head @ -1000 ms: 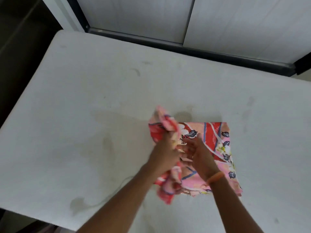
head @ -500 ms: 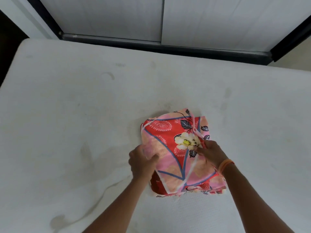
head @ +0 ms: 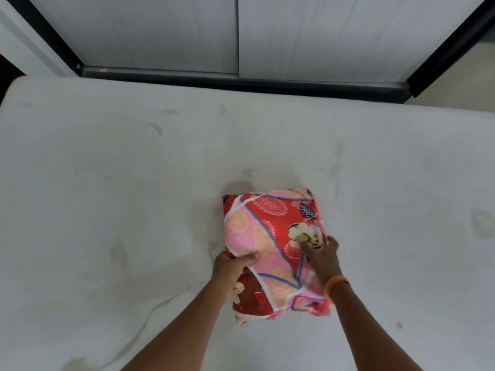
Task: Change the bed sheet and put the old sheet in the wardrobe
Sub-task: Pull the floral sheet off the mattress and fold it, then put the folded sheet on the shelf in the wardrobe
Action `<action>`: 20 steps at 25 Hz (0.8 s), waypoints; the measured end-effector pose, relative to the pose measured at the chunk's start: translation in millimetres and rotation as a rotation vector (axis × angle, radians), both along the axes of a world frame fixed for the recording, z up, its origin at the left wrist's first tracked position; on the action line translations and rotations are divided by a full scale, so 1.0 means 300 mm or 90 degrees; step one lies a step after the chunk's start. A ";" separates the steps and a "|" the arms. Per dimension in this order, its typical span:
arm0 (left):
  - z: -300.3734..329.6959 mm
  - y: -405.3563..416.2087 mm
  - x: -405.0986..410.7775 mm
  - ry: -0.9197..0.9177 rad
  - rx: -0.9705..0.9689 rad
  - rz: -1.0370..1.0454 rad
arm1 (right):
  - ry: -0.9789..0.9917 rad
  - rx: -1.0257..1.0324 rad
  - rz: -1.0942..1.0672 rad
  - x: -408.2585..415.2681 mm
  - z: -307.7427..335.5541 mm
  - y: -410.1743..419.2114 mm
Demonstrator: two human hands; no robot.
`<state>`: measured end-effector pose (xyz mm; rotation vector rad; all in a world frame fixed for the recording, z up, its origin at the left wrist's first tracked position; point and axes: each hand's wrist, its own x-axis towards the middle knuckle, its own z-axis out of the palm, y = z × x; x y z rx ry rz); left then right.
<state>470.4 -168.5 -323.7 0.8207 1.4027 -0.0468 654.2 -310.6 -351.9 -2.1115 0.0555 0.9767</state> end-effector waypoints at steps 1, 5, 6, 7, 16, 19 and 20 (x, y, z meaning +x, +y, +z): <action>0.030 0.006 -0.006 0.000 -0.010 -0.002 | 0.092 0.064 -0.018 0.004 0.002 -0.017; 0.268 0.011 -0.041 -0.026 0.021 -0.044 | 0.369 0.170 -0.066 -0.015 0.242 -0.091; 0.323 0.001 -0.055 -0.030 0.034 -0.056 | 0.372 0.189 -0.064 -0.025 0.309 -0.110; 0.397 -0.015 -0.070 -0.038 0.048 -0.062 | 0.359 0.217 -0.068 -0.032 0.381 -0.133; 1.059 -0.286 -0.146 -0.330 0.174 -0.233 | 0.138 0.476 -0.024 -0.146 1.120 -0.507; 1.250 -0.444 -0.162 -0.376 0.226 -0.262 | 0.088 0.524 -0.023 -0.222 1.322 -0.686; 1.304 -0.502 -0.163 -0.393 0.240 -0.270 | 0.070 0.534 -0.024 -0.242 1.379 -0.751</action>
